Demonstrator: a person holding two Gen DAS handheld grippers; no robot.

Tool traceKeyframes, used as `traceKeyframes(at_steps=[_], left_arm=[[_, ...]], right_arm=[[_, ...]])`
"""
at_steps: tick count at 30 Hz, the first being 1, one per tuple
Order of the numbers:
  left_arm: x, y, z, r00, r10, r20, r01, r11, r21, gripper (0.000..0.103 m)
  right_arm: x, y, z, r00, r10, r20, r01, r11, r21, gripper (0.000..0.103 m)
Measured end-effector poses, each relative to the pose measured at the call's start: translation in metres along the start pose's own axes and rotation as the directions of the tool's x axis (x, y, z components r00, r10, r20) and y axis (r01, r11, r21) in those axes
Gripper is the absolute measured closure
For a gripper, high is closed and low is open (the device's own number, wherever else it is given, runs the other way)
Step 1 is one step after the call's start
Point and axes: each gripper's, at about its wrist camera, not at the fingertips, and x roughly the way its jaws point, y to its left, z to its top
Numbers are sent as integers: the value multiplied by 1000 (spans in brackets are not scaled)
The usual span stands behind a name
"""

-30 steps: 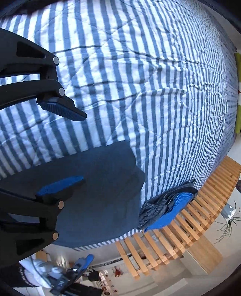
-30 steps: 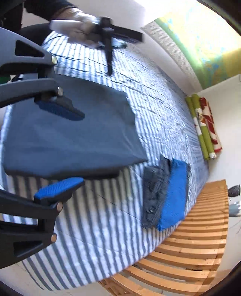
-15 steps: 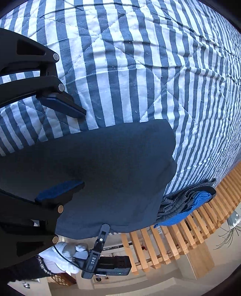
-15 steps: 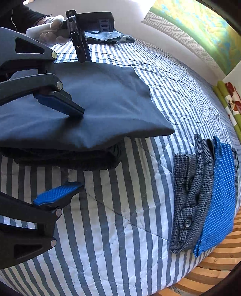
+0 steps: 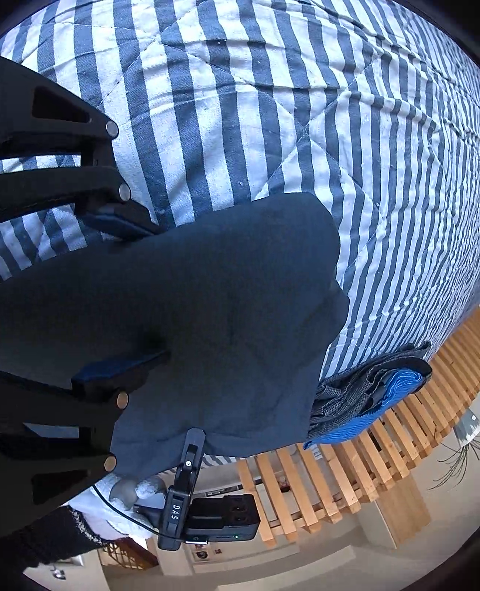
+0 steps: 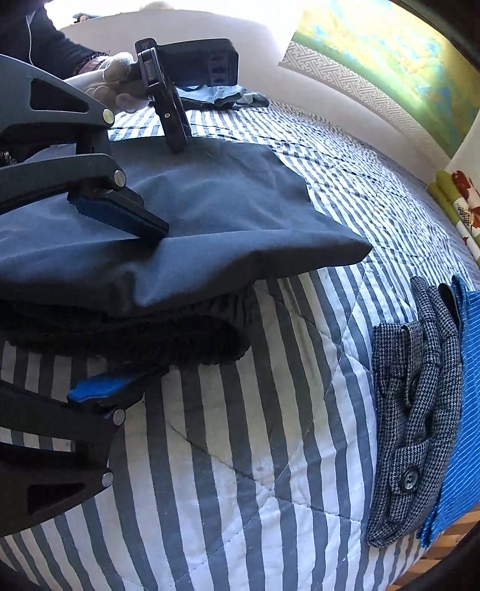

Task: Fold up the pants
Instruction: 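Grasp the folded trousers with the right gripper and lift them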

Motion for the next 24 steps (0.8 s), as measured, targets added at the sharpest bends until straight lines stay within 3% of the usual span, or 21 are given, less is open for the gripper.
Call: traceKeyframes(at_steps=[4,7,8,10,11,13,14,15,16,18,20,24], left_arm=[[7,-3,0,1000,-11,-18,11,1000,6,83],[6,-5,-2,1000,-4,-12,4,1000,13,84],[6,-6,-2,1000,3,-10,-3,1000,17,81],[8,-2,-1,1000,-6,-10,6,1000,-16,67],[9,1,0,999,-34,-10,34,999,-39,63],[9,2,1,999,-41,-4,41,998,-46,66],[10,-1,1,1000,-26,-3,26,999,-27,78],[11,-4,1,1000,-17,-7,16,1000,-9,89],[12,-8,0,1000,-14,-6,14,1000,4,90],[7,-16,-2,1000,-12,4,12,1000,27,93],[-1,-22,-2,999,-28,19,27,999,35,94],[-19,-34,0,998,-46,35,43,997,70,94]], right_arm=[[-3,3,-4,999,-32,22,32,999,2,62],[-11,7,-6,998,-50,34,50,999,-12,67],[-12,8,-7,998,-55,41,56,998,-26,67],[-10,7,-6,997,-75,35,76,997,-28,56],[-6,7,-5,997,-79,23,80,997,-16,44],[-3,0,-3,999,-41,11,41,999,25,39],[-3,0,-4,999,-29,19,28,999,29,43],[-2,1,-4,1000,-17,19,16,999,28,55],[-2,3,-5,1000,-16,21,16,999,30,57],[-6,12,-8,998,-35,46,34,999,13,76],[-17,20,-11,997,-32,76,32,999,2,85],[-34,38,-20,991,-53,126,56,998,-21,87]])
